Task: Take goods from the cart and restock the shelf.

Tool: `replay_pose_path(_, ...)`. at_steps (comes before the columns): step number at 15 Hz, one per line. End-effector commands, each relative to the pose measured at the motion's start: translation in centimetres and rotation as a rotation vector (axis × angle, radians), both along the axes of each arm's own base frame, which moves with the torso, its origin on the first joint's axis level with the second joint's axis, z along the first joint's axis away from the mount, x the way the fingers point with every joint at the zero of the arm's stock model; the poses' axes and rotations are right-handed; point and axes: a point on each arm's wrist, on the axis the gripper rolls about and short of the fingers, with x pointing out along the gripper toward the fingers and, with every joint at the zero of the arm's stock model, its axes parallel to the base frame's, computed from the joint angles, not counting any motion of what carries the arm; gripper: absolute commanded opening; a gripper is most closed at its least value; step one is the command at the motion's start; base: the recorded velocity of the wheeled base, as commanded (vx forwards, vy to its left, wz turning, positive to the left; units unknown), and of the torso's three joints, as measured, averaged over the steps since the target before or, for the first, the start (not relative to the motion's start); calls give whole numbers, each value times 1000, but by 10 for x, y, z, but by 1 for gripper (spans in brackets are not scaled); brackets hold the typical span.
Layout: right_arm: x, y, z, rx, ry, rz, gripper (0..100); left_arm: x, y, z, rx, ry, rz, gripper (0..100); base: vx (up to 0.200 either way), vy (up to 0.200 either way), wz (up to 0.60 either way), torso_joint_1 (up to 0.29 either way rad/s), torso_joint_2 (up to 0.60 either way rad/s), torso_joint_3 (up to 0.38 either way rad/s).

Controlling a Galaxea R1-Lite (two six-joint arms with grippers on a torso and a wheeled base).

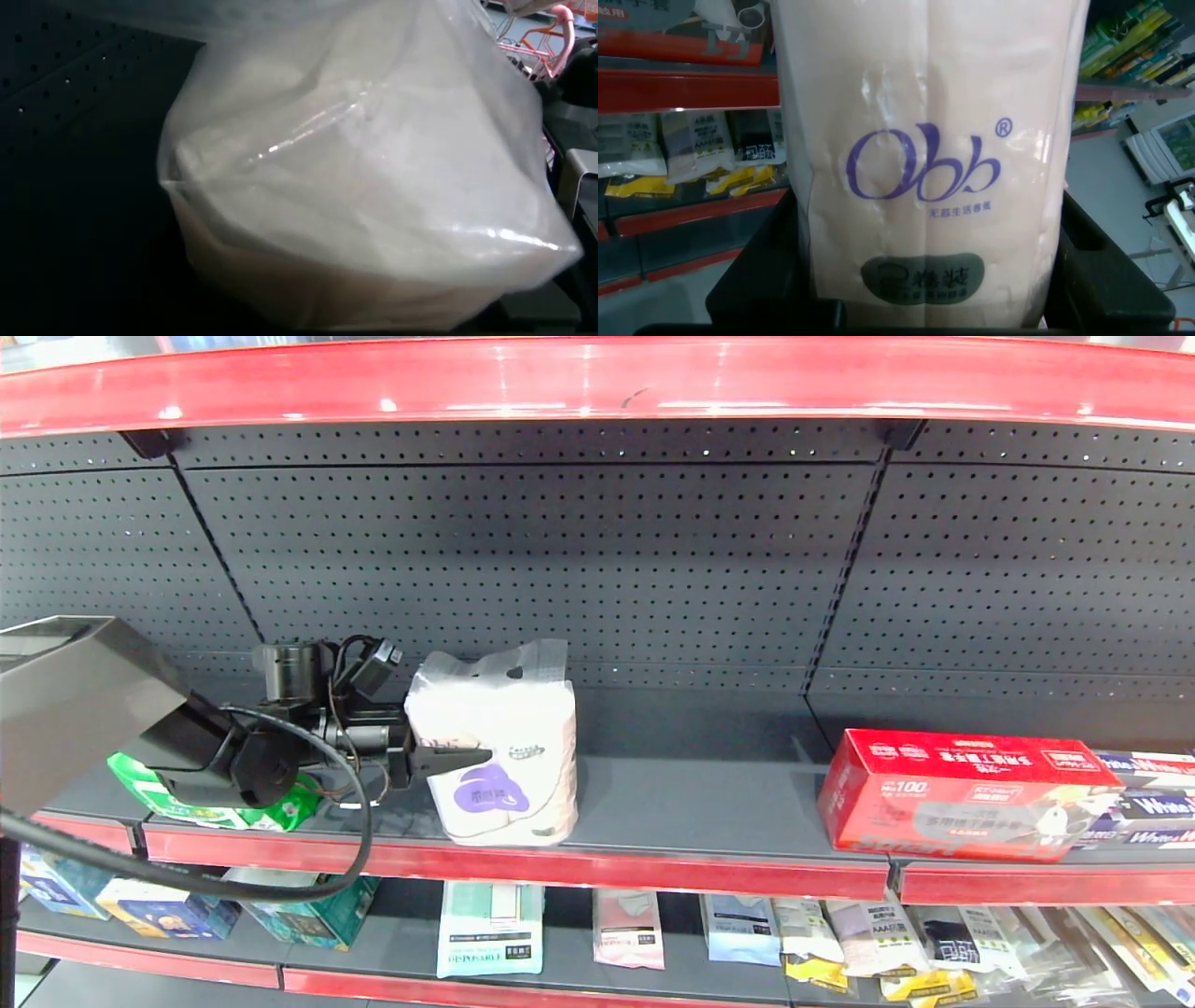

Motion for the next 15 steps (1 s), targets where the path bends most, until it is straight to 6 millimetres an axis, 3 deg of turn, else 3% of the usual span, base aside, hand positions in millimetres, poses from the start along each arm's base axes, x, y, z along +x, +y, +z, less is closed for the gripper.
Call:
replay_pose_path(1,0,0,0,-1,-2,0,0,1,0,-4,3,8,8,0,0,0,0,0,0,0)
replay_pose_path(7,-1,0,0,-1,-2,-2,0,0,-2,-3,4,11,5,0,0,0,0,0,0,0)
replay_pose_path(8,-1,0,0,-2,-5,-2,0,-1,-2,-4,5,10,6,100,0,0,0,0,0,0)
replay_pose_path(13,0,0,0,0,1,-2,0,-1,-3,1,2,7,12,100,0,0,0,0,0,0)
replay_pose_path(15,0,0,0,0,1,-2,0,-4,-1,13,-7,22,20,100,0,0,0,0,0,0)
